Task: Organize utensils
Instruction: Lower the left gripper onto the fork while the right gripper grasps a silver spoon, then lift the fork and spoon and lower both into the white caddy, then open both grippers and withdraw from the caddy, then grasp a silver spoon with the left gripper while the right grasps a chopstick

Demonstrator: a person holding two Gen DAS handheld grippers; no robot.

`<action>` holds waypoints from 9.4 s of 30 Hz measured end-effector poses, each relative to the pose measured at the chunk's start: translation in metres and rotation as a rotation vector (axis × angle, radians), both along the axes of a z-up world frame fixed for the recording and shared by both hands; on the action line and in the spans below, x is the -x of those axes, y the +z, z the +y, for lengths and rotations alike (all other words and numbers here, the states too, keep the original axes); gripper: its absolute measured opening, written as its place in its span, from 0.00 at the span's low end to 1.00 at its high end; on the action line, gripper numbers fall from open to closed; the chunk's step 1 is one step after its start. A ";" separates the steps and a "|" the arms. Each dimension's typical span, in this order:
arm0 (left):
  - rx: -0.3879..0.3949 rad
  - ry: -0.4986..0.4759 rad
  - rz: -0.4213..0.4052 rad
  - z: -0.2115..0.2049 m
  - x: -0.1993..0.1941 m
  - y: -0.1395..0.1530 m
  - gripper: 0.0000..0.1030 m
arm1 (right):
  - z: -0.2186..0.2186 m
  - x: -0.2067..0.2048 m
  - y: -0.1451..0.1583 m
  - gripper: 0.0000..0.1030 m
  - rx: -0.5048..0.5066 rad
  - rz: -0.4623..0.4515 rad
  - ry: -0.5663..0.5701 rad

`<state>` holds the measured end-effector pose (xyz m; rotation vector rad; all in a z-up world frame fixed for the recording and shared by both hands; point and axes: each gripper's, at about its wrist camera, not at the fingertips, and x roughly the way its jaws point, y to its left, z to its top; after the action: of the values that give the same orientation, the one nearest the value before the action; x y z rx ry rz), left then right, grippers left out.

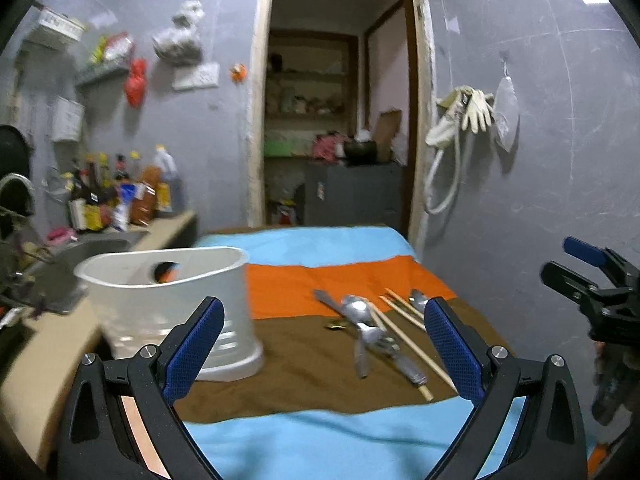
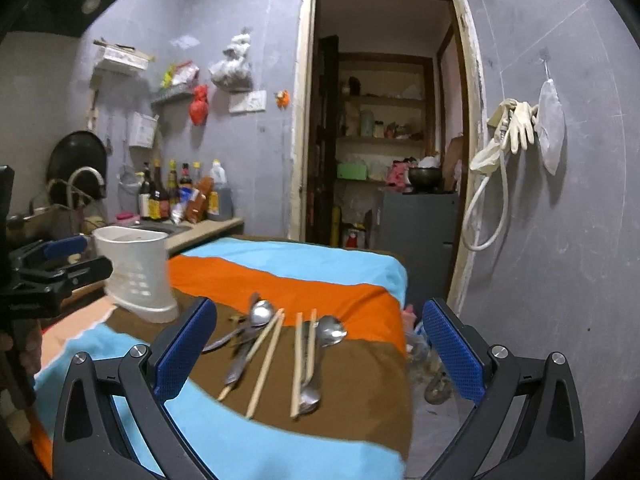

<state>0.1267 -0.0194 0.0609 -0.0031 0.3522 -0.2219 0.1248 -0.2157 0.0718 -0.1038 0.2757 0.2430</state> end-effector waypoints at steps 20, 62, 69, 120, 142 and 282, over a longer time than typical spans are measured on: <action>0.052 0.015 0.459 -0.024 -0.189 -0.061 0.46 | -0.018 -0.166 -0.064 0.88 -0.107 0.507 0.017; 0.308 -0.076 0.667 0.014 -0.241 -0.087 0.02 | 0.009 -0.202 -0.094 0.40 -0.151 0.623 0.052; 0.331 -0.150 0.583 0.007 -0.217 -0.068 0.00 | 0.013 -0.181 -0.079 0.40 -0.128 0.522 0.095; 0.346 0.244 -0.159 0.255 -0.071 0.049 0.00 | 0.247 -0.157 0.031 0.40 -0.313 -0.257 0.504; 0.395 0.151 -0.004 0.239 -0.075 0.002 0.04 | 0.247 -0.145 -0.011 0.41 -0.176 -0.152 0.540; 0.134 -0.128 0.612 0.003 -0.129 -0.087 0.16 | 0.013 -0.185 -0.097 0.14 -0.091 0.654 0.190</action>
<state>0.2554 -0.0168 -0.0257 -0.1843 0.9481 -0.3705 0.3100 -0.2026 -0.0248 0.0444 0.9060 0.4759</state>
